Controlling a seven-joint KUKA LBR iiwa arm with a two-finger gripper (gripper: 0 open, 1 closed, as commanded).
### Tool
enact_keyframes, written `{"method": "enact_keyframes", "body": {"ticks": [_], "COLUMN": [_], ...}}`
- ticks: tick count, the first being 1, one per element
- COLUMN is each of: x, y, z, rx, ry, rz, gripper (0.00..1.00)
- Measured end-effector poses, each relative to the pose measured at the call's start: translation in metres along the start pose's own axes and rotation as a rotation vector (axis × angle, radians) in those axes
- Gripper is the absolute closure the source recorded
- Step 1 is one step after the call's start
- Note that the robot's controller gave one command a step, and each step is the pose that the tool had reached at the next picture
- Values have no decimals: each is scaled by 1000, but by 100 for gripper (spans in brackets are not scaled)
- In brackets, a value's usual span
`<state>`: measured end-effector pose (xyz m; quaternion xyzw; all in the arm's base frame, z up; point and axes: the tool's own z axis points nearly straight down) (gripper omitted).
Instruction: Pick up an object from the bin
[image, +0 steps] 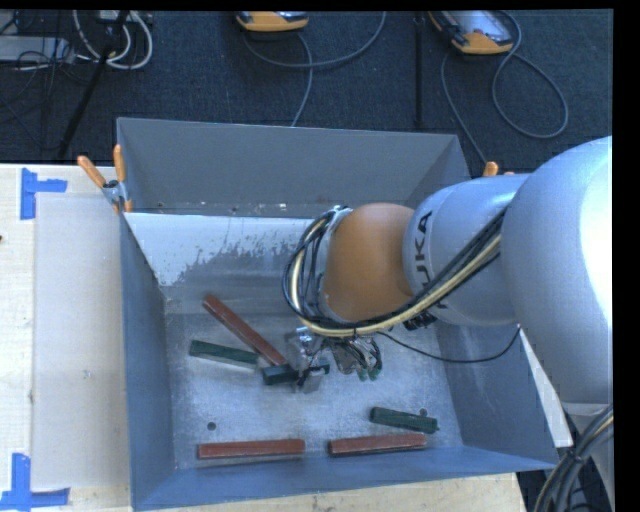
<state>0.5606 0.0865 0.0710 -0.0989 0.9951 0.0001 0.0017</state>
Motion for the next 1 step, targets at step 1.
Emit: {"method": "enact_keyframes", "body": {"ticks": [1], "x": [-40], "y": [-29], "z": [-140], "rx": [1], "ry": [-3], "rz": [-525], "gripper": [100]}}
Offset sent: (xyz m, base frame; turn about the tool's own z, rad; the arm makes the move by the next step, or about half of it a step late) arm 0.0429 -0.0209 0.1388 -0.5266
